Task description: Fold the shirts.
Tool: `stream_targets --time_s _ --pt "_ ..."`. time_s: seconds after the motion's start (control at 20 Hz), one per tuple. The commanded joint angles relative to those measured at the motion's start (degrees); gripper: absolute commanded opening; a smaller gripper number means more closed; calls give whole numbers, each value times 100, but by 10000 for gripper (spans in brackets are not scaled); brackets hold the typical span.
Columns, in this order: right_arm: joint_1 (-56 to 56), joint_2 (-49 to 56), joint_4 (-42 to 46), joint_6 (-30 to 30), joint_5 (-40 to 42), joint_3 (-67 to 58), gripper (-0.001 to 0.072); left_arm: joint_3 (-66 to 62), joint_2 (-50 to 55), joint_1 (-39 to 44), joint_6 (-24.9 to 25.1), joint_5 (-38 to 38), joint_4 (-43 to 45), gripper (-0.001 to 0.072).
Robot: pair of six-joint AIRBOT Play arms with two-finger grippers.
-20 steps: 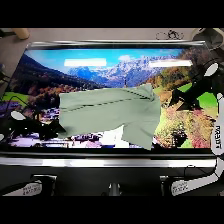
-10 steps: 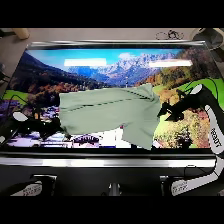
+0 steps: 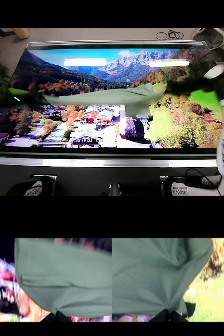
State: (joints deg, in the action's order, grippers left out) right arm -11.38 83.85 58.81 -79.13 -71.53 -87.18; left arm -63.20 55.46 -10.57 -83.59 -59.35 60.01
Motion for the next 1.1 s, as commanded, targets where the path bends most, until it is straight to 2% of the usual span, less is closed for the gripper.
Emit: stream_targets --time_s 0.0,0.05,0.15,0.3,0.45,0.65,0.85,0.95,1.05 --pt "7 -2118 483 315 866 -1602 24 -2686 -977 -17 118 938 190 30" --pt "4 -2780 774 304 1362 -1814 24 -3456 -1174 -17 116 1209 295 30" --pt "7 -3928 1294 258 1851 -1880 24 -4465 -1453 -17 111 1119 479 29" --pt "4 -4671 1985 -455 1261 -1880 24 -4787 -1786 -20 7 490 566 29" --pt "4 -4688 2260 -455 713 -1882 24 -4780 -1766 -17 -188 -116 1174 29" --pt "4 -4170 2234 -468 186 -1882 24 -4767 -1237 -17 -170 -918 1355 29" --pt "7 -2645 2118 -570 -1547 -1858 24 -4310 -13 4 -168 -2076 1357 30" --pt "13 -1596 2070 -745 -2063 -1644 24 -3469 597 66 -170 -2142 1360 29" --pt "76 -540 1818 -789 -2055 -1233 24 -2562 1266 120 -170 -1808 1357 30"
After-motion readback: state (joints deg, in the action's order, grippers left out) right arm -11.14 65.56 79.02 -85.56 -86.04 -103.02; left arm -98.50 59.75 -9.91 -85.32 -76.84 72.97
